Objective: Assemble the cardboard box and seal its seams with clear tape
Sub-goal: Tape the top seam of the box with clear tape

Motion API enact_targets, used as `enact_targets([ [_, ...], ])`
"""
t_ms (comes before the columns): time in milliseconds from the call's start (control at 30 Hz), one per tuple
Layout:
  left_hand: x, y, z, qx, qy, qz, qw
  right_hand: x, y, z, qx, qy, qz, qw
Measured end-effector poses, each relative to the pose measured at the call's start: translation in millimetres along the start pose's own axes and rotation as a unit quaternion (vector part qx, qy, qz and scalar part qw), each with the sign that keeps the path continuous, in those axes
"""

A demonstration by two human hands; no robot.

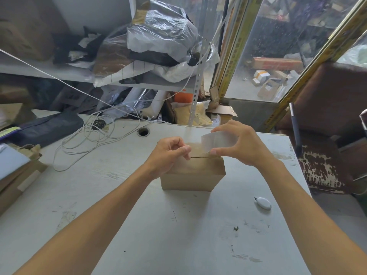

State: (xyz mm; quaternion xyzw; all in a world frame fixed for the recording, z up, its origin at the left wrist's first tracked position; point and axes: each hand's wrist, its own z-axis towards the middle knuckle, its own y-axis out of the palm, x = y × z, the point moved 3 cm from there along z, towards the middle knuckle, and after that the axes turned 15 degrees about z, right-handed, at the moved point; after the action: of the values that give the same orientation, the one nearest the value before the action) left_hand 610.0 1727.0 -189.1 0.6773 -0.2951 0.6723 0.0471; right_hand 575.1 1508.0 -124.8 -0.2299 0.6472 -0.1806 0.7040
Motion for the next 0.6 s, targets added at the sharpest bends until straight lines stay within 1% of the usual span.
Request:
enact_targets([
  [133,3.4,-3.6,1.1,-0.007,0.008,-0.007,1.0,-0.4,-0.7,1.2,-0.002,-0.002,-0.041,0.999],
  [300,6.8,-5.4,1.8,-0.008,0.016,0.009,1.0,4.4,-2.6,1.6,-0.005,-0.015,-0.166,0.986],
  [333,7.4,-6.4,2.2,-0.004,0.015,0.007,1.0,4.5,-4.0,2.4,-0.004,-0.019,-0.206,0.978],
  [433,8.9,-7.5,1.6,-0.008,0.019,0.008,1.0,8.4,-5.4,2.2,-0.018,-0.014,-0.344,0.939],
  [500,8.7,-4.9,1.0,-0.011,0.024,0.021,0.999,12.4,-4.1,-0.2,-0.015,0.002,-0.355,0.935],
  [600,7.3,-3.6,0.9,0.001,0.017,0.027,0.999,13.4,-2.7,1.1,0.008,-0.01,-0.317,0.948],
])
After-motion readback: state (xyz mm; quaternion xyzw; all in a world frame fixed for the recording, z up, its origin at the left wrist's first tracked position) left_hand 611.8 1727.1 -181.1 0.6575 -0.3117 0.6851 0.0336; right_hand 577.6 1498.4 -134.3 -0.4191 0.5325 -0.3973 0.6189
